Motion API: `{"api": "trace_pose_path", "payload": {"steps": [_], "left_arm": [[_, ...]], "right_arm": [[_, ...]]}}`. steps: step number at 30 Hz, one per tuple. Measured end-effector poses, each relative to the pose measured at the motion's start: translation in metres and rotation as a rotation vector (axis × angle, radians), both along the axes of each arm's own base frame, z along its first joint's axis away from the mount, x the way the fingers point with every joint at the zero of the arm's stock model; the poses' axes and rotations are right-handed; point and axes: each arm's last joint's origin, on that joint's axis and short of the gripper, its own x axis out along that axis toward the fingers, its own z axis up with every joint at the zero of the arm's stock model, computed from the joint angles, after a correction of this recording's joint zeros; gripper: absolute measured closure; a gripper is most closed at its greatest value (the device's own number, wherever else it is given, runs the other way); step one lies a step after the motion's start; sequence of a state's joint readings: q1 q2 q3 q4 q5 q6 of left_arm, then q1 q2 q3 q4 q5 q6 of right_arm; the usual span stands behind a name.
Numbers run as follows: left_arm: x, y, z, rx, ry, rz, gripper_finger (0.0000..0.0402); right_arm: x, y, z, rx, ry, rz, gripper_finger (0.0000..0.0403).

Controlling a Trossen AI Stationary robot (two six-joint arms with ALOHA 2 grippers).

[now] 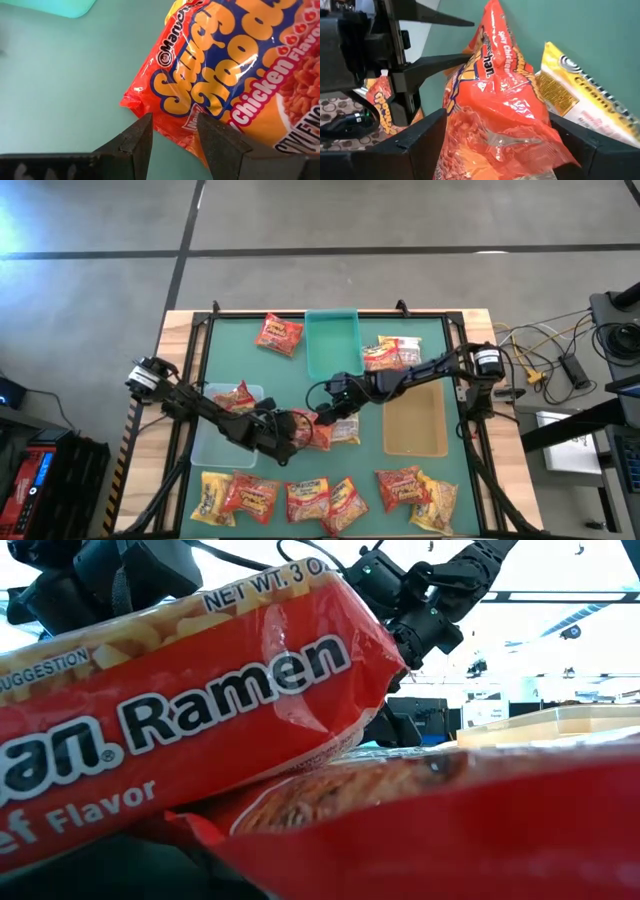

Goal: Sort Maruchan noodles
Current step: Put the orange noodle pack into the blue bin

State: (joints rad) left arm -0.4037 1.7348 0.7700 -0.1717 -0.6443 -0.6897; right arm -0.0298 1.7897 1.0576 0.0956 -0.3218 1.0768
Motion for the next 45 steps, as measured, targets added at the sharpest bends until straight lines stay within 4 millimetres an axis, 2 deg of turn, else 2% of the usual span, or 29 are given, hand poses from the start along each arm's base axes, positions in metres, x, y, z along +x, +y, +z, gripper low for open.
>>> {"api": "trace_pose_path", "payload": {"steps": [8, 18, 32, 38, 45], "left_arm": [[0.005, 0.001, 0.002, -0.003, -0.035, -0.007, 0.0260], [0.006, 0.005, 0.004, 0.088, -0.080, 0.046, 0.0260], [0.007, 0.005, 0.006, 0.119, -0.111, 0.069, 0.0260], [0.006, 0.005, 0.016, 0.106, -0.142, 0.069, 0.0260], [0.000, 0.007, 0.048, 0.112, -0.200, 0.022, 0.0260]], "right_arm": [[0.000, 0.002, 0.000, -0.040, -0.013, 0.029, 0.0170], [0.000, 0.002, 0.000, -0.109, -0.041, 0.092, 0.0241], [-0.001, 0.002, -0.001, -0.187, -0.067, 0.163, 0.0384], [-0.001, 0.001, -0.001, -0.200, -0.071, 0.170, 0.0393], [0.006, -0.013, 0.011, -0.248, -0.127, 0.177, 0.0393]]}}
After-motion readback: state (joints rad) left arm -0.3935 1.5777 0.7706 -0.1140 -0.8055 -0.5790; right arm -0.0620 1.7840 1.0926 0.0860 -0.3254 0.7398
